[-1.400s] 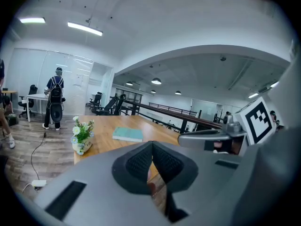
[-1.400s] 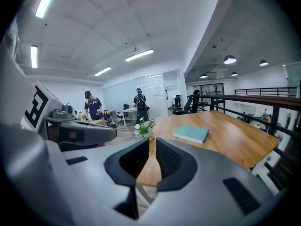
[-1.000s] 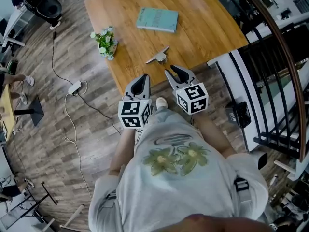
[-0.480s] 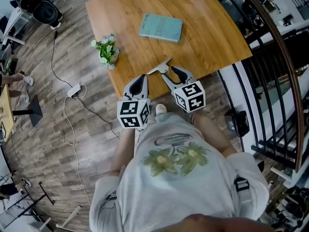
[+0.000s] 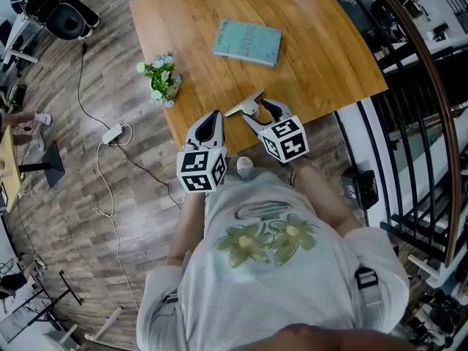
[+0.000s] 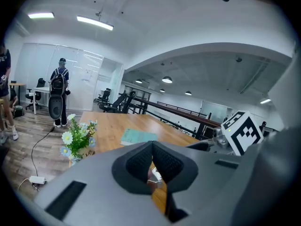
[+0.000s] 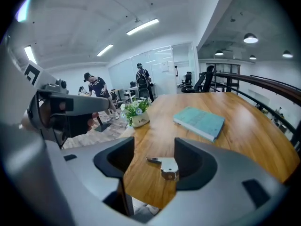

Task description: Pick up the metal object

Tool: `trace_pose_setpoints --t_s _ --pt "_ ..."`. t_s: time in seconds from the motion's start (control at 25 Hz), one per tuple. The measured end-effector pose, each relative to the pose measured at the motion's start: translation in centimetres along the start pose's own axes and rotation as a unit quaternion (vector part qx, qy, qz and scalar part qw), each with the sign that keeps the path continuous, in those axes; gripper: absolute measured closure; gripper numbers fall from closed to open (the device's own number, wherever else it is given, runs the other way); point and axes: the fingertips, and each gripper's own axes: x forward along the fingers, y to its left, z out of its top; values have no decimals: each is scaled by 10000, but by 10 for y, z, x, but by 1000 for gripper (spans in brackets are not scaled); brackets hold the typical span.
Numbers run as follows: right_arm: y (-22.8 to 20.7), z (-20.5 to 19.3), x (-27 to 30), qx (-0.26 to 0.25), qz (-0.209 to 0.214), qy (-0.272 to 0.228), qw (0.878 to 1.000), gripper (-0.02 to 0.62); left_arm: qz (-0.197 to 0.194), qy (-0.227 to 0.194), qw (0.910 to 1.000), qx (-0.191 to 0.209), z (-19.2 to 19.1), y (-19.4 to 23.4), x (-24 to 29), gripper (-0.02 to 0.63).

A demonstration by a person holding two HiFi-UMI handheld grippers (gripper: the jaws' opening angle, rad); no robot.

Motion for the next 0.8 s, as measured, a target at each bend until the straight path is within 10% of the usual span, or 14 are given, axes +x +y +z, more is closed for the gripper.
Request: trace_pose_setpoints --t_s 0.8 --pt "-30 -63 60 140 -5 998 9949 321 239 448 9986 -141 -17 32 33 591"
